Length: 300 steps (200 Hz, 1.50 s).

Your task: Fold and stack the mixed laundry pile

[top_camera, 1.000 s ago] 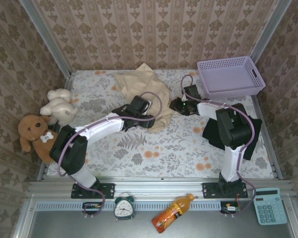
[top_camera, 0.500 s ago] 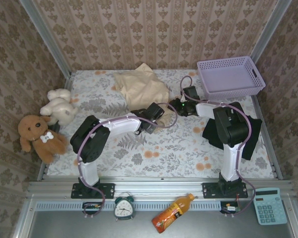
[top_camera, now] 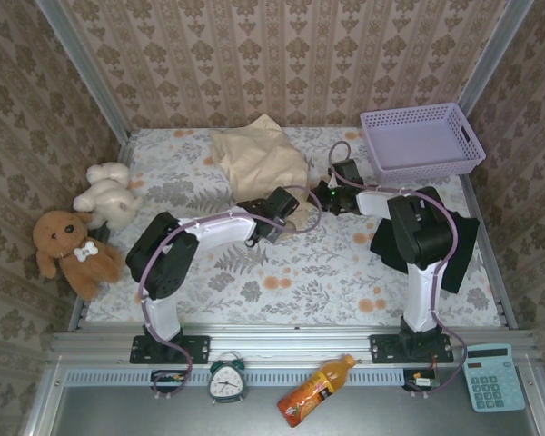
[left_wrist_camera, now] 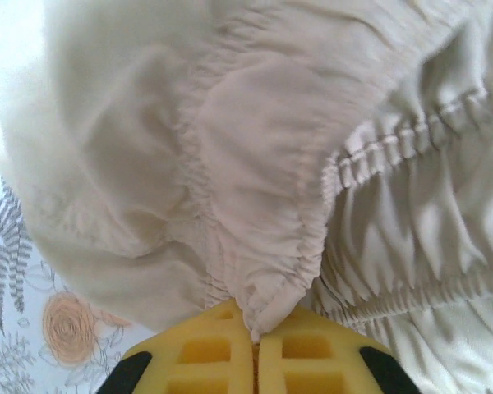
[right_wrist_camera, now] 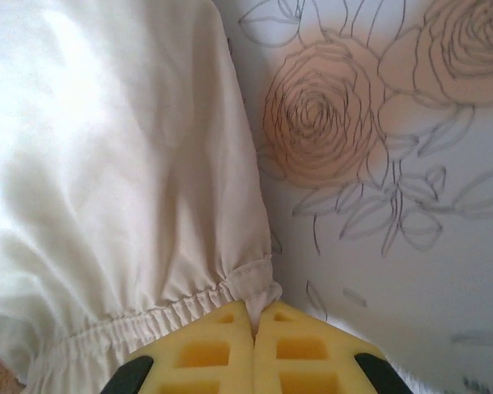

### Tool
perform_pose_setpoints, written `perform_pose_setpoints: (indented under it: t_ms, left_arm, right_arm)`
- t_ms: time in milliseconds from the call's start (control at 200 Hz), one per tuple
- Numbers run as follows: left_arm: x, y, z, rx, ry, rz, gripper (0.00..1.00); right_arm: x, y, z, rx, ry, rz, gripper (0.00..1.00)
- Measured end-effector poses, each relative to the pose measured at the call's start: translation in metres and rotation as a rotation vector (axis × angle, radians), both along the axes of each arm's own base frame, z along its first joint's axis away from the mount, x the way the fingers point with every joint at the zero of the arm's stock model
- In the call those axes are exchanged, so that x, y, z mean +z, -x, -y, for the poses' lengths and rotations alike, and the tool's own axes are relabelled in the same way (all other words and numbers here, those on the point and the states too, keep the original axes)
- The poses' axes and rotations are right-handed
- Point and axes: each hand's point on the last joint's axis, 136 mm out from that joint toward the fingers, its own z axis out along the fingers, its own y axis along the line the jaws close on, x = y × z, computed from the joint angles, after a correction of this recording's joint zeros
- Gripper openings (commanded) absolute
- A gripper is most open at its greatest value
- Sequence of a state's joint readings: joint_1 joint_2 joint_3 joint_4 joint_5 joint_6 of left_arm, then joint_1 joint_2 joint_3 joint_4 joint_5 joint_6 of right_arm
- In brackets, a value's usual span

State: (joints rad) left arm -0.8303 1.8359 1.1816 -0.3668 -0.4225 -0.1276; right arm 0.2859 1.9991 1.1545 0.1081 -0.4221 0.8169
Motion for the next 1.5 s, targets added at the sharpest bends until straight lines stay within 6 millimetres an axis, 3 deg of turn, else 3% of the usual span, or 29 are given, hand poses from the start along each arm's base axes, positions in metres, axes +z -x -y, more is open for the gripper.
perform_pose_setpoints:
  t_ms: [80, 155, 260, 350, 430, 640, 680, 730, 770, 865, 1070, 1380, 1460, 1500]
  left_arm:
    - [0.008, 0.001, -0.010, 0.051, 0.045, 0.005, 0.01]
    - [0.019, 0.003, -0.024, 0.115, 0.109, 0.007, 0.01]
    - [0.034, 0.004, -0.043, 0.213, 0.235, 0.021, 0.00]
    - [0.036, 0.005, -0.059, 0.294, 0.333, 0.029, 0.00]
    - [0.026, 0.011, -0.073, 0.366, 0.401, 0.016, 0.00]
    - [-0.018, 0.042, -0.110, 0.579, 0.567, -0.028, 0.00]
    - [-0.023, 0.046, -0.115, 0.609, 0.597, -0.025, 0.13]
    - [-0.024, 0.048, -0.119, 0.630, 0.625, -0.018, 0.38]
    - [-0.022, 0.048, -0.119, 0.636, 0.637, -0.014, 0.52]
    - [-0.009, 0.043, -0.114, 0.612, 0.643, 0.008, 0.68]
    - [0.028, 0.045, -0.087, 0.449, 0.618, 0.087, 0.67]
    - [0.003, 0.049, -0.106, 0.439, 0.424, 0.090, 0.62]
    - [0.002, 0.044, -0.113, 0.455, 0.387, 0.108, 0.56]
    - [0.005, 0.039, -0.116, 0.464, 0.382, 0.122, 0.46]
  right_arm:
    - [0.016, 0.008, 0.000, 0.005, -0.009, 0.011, 0.00]
    - [0.042, 0.015, -0.005, 0.022, -0.016, 0.048, 0.00]
    - [0.082, 0.025, -0.020, 0.061, -0.038, 0.119, 0.00]
    - [0.099, 0.036, -0.037, 0.095, -0.061, 0.146, 0.00]
    - [0.097, 0.049, -0.052, 0.119, -0.084, 0.120, 0.01]
    - [0.065, 0.096, -0.098, 0.159, -0.145, -0.015, 0.03]
    - [0.059, 0.101, -0.105, 0.162, -0.156, -0.032, 0.03]
    - [0.053, 0.104, -0.109, 0.156, -0.166, -0.052, 0.04]
    - [0.048, 0.104, -0.110, 0.145, -0.171, -0.069, 0.04]
    - [0.039, 0.101, -0.106, 0.118, -0.172, -0.098, 0.05]
    - [0.046, 0.088, -0.108, 0.096, -0.193, -0.090, 0.06]
    - [0.081, 0.074, -0.125, 0.108, -0.283, -0.042, 0.08]
    - [0.082, 0.075, -0.127, 0.112, -0.289, -0.047, 0.08]
    - [0.082, 0.077, -0.129, 0.114, -0.291, -0.050, 0.08]
